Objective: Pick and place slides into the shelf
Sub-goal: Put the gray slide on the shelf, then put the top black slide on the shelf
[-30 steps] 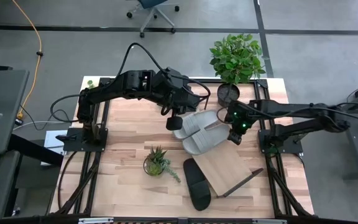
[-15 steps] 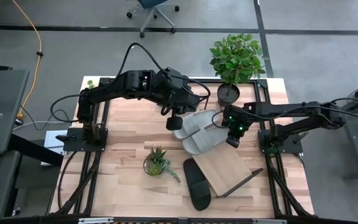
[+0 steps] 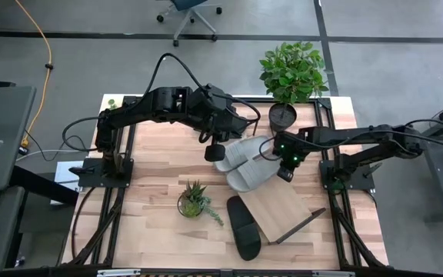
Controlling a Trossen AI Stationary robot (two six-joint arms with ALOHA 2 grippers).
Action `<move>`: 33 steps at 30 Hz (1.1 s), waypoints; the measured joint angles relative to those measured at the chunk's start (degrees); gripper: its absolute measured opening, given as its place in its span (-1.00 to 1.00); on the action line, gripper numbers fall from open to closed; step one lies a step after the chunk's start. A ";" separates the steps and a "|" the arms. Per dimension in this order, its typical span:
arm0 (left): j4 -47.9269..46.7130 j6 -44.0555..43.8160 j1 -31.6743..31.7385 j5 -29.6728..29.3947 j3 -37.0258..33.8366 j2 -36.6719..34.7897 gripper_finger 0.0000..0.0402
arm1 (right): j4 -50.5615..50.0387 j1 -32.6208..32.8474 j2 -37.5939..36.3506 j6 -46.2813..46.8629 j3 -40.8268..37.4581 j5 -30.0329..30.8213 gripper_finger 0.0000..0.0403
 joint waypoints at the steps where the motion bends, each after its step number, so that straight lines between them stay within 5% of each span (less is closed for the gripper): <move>1: 0.00 -0.01 0.00 0.00 0.00 0.00 -0.93 | 0.64 0.00 -0.02 0.00 -0.02 0.00 -1.00; 23: 0.02 0.42 0.01 -0.02 0.00 0.00 -0.93 | 6.15 0.82 -0.96 2.56 0.00 -0.01 -1.00; 30: -2.56 1.36 0.03 -0.02 0.00 0.00 -0.93 | 5.93 0.90 -7.87 4.90 2.81 -0.29 -1.00; 33: -5.57 1.47 0.05 -0.02 0.00 -0.08 -0.93 | 5.89 1.27 -12.70 4.60 4.61 -5.05 -1.00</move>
